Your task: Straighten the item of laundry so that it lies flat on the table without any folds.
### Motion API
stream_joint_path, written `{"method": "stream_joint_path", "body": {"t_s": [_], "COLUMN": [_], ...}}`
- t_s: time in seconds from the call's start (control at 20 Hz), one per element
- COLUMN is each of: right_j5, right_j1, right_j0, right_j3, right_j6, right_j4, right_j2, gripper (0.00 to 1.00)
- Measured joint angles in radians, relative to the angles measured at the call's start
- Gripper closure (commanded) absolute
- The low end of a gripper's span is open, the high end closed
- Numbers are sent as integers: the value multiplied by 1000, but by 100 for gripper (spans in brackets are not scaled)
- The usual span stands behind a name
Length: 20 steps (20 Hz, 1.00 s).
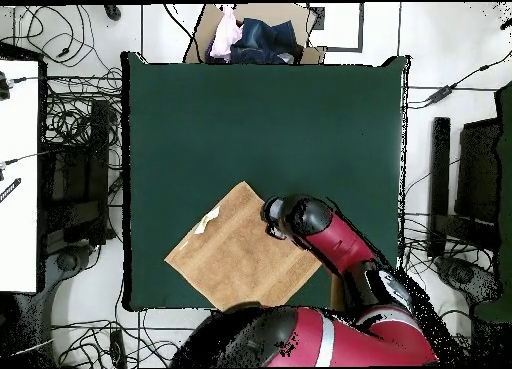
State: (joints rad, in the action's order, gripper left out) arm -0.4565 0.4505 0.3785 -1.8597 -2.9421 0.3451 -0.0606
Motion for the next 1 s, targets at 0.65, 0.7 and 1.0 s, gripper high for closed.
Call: {"method": "stream_joint_path", "body": {"t_s": [0.65, 0.7, 1.0], "right_j5": [86, 131, 290], "right_j1": [-6, -11, -23], "right_j0": [-32, -36, -49], "right_j3": [-94, -112, -163], "right_j6": [0, 0, 0], "right_j4": [1, 1, 1], "right_j2": [14, 27, 63], "gripper": [0, 0, 0]}}
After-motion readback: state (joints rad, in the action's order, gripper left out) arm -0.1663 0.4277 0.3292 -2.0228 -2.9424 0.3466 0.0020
